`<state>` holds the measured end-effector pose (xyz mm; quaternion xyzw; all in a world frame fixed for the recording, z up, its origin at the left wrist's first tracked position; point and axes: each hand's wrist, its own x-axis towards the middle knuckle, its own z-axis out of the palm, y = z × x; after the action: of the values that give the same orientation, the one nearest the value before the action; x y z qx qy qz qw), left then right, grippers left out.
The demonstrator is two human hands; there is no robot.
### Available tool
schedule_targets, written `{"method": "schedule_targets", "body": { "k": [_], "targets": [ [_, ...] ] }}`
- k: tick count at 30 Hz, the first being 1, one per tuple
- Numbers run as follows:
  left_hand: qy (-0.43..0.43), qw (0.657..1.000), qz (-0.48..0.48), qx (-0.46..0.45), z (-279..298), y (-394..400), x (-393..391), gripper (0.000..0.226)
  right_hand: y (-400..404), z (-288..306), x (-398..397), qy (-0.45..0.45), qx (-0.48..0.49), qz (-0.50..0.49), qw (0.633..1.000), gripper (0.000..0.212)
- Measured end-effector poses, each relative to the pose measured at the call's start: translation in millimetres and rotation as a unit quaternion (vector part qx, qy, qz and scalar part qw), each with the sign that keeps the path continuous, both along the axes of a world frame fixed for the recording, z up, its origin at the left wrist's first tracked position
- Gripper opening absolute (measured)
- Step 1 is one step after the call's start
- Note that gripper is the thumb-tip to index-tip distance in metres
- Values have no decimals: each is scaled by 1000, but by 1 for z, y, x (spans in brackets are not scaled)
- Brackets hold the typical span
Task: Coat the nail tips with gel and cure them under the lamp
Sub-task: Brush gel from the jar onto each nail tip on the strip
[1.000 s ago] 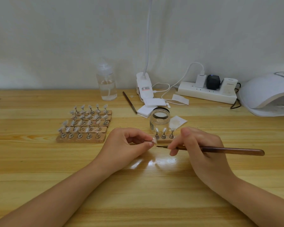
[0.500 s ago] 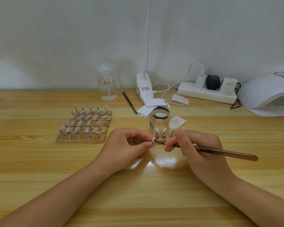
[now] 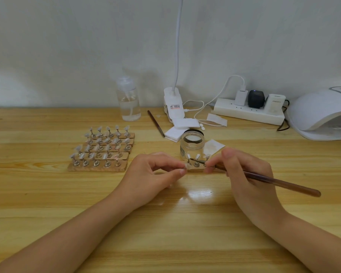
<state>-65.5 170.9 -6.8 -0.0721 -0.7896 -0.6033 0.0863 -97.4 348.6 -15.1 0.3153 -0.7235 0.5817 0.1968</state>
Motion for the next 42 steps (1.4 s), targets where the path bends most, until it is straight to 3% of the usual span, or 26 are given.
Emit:
{"method": "schedule_targets", "body": {
  "k": [4, 12, 24, 32, 42],
  "targets": [
    [-7, 1000, 0, -1, -2, 1, 0, 14, -2, 2, 1, 10, 36, -5, 999, 31],
    [-1, 1000, -10, -6, -3, 1, -1, 30, -3, 3, 1, -3, 52, 1, 999, 29],
    [-20, 1000, -10, 0, -3, 0, -1, 37, -1, 0, 2, -8, 0, 18, 1000, 37],
    [-9, 1000, -7, -19, -5, 0, -2, 35, -5, 4, 1, 7, 68, -4, 998, 29],
    [-11, 1000, -2, -25, -5, 0, -3, 28, -1, -1, 1, -34, -2, 19, 999, 39]
  ]
}}
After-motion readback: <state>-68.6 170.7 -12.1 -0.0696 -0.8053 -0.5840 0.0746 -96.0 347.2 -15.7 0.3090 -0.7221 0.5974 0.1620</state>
